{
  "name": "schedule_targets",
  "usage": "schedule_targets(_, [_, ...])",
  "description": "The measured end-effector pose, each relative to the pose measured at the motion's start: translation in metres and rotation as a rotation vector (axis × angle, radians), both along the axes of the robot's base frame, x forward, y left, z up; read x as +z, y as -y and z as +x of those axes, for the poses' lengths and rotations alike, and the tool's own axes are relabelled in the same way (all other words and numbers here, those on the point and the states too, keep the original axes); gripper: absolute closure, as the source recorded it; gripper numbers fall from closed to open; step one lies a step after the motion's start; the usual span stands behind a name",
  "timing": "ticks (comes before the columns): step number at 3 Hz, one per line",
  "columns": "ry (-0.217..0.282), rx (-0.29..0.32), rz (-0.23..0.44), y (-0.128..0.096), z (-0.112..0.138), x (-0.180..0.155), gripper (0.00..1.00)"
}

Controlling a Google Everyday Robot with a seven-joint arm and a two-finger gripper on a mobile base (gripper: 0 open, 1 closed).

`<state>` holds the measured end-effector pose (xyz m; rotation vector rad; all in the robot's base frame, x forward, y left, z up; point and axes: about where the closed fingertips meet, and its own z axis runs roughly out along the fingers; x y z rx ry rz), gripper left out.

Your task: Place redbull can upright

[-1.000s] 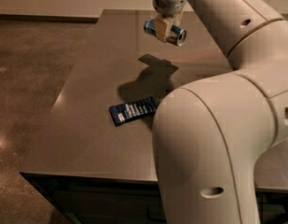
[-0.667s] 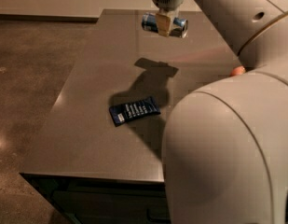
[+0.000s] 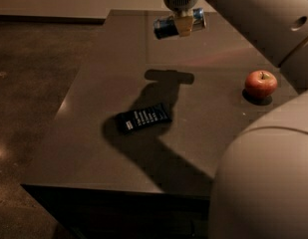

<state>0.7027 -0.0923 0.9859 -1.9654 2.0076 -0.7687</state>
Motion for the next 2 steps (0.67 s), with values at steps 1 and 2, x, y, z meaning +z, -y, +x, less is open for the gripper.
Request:
schedule_targets(1, [0.019, 0.175, -0.186, 0.0065, -0.0029, 0.0025, 1.00])
schedule_targets(2, [0.039, 0.341, -0.342, 0.0152, -0.0034, 0.0020, 1.00])
